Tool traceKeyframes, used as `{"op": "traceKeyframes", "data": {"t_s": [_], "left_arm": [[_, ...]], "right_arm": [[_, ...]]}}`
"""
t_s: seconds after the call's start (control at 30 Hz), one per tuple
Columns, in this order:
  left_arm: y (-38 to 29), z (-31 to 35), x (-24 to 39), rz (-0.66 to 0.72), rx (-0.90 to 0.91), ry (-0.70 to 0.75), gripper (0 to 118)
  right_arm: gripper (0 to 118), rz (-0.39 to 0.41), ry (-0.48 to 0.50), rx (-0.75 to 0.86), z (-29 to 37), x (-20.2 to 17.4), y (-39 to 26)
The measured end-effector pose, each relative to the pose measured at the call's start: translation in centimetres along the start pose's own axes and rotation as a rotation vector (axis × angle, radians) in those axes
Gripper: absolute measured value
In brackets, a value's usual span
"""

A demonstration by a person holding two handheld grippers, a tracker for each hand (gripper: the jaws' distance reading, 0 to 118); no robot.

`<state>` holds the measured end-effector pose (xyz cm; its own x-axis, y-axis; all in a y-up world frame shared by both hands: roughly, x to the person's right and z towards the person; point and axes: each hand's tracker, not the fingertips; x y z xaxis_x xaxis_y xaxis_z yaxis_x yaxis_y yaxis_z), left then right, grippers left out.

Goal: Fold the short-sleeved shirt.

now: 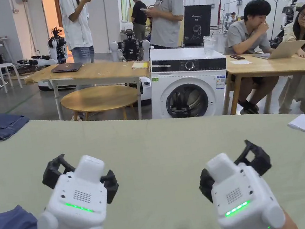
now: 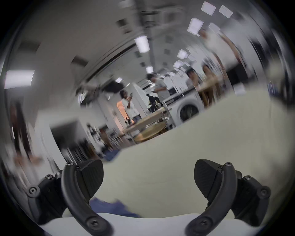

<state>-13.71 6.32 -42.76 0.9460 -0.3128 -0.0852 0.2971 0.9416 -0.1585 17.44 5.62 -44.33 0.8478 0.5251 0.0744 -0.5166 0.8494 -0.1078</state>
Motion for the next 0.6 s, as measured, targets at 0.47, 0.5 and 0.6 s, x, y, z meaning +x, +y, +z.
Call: {"op": "traceKeyframes", "data": {"t_s": [0.47, 0.5, 0.6], "left_arm": [[-0.5, 1.7, 0.3, 0.220, 0.075, -0.058, 114], [-0.5, 1.8, 0.5, 0.213, 0.080, -0.052, 114], [-0.2, 2.0, 0.6, 0.213, 0.080, -0.052, 114]], "right_arm": [[118, -0.583, 0.059, -0.070, 1.2, 1.9, -1.5], [118, -0.577, 0.059, -0.063, 1.3, 1.9, -1.5], [118, -0.558, 0.031, -0.057, 1.7, 1.6, -1.1]]}}
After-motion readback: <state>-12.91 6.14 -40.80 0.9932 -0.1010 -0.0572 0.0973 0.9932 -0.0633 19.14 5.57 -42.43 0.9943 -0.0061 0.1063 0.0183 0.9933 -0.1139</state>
